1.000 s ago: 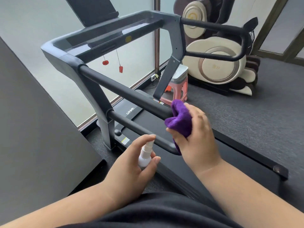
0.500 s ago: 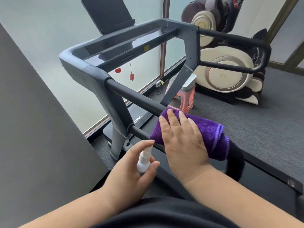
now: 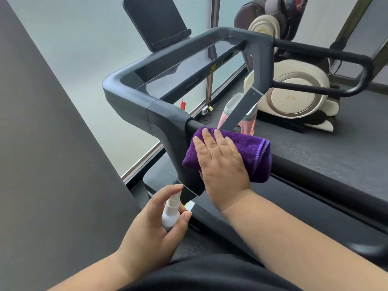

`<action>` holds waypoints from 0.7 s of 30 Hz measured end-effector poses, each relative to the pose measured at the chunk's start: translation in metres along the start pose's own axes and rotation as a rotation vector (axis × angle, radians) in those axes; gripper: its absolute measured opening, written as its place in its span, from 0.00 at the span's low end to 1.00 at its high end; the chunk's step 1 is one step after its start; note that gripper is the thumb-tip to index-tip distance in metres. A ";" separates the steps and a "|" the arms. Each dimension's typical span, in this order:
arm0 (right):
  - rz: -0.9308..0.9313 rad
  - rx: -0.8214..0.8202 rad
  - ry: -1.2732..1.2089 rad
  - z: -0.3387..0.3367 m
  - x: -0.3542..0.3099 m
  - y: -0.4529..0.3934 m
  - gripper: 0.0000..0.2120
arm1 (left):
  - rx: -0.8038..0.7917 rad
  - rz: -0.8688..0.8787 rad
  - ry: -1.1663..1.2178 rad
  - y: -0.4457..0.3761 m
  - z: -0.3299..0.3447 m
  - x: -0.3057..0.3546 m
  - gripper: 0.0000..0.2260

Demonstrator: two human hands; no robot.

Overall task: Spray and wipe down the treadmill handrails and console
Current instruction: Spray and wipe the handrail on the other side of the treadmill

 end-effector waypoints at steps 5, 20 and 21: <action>0.003 -0.046 -0.132 0.014 -0.024 -0.031 0.28 | -0.013 0.016 0.041 -0.014 -0.022 -0.021 0.25; 0.654 0.034 -0.670 -0.012 -0.002 0.061 0.27 | -0.179 0.018 0.114 -0.024 0.004 -0.026 0.24; 0.711 0.072 -0.687 -0.021 0.001 0.066 0.27 | -0.198 0.022 0.134 -0.024 0.009 -0.024 0.24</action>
Point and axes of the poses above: each hand's wrist, its own y-axis away from the middle knuckle, its own z-axis out of the palm, x = y × z, the point moved 1 cm from there along -y, towards the middle knuckle, and after that the axes turned 14 degrees about x, right-handed, at the moved point
